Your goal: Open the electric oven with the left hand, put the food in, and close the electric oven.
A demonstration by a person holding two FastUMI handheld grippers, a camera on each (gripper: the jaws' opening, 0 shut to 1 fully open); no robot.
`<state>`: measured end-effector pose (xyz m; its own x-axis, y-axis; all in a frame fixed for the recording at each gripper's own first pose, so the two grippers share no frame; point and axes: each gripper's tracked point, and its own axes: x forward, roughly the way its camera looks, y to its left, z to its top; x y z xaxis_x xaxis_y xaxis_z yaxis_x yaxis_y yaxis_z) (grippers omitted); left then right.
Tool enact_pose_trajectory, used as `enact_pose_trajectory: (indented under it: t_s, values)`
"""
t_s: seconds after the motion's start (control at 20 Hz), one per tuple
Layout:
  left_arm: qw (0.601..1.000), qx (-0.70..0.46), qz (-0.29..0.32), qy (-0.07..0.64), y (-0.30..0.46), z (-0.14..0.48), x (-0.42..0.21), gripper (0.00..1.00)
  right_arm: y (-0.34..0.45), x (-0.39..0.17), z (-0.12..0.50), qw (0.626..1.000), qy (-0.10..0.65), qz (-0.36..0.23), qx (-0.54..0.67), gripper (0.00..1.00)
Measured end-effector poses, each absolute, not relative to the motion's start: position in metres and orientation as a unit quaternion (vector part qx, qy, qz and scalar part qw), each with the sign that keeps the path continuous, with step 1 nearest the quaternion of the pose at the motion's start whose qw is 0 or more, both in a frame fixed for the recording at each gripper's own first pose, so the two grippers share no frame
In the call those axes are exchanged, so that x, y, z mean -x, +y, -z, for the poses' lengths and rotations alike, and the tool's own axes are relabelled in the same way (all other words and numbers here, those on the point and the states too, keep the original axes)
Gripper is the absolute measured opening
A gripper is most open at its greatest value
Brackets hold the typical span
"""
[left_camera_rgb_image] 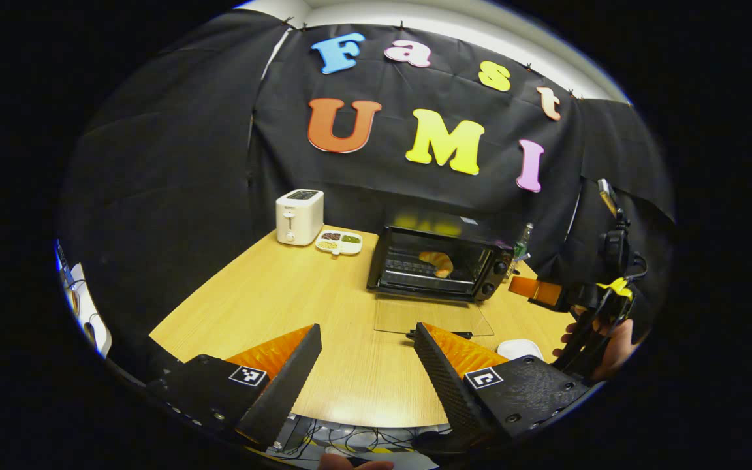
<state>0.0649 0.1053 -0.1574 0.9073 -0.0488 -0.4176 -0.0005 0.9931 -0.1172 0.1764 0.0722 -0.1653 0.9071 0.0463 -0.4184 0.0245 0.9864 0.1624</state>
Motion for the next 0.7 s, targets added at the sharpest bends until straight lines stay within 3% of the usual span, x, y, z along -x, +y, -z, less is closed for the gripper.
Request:
enact_pose_trajectory:
  t_s: [0.3,0.5,0.7]
  values:
    - [0.954,0.033,0.082,0.287,0.049,0.203,-0.075,0.94,0.046,-0.132,0.16,0.968,0.228,0.012,-0.1,0.96]
    - [0.934,0.037,0.123,0.333,0.013,0.233,-0.079,0.95,0.019,-0.117,0.143,0.976,0.213,0.027,-0.042,0.96]
    - [0.922,0.032,0.133,0.363,-0.009,0.261,-0.087,0.95,0.004,-0.105,0.133,0.978,0.207,0.032,-0.012,0.97]
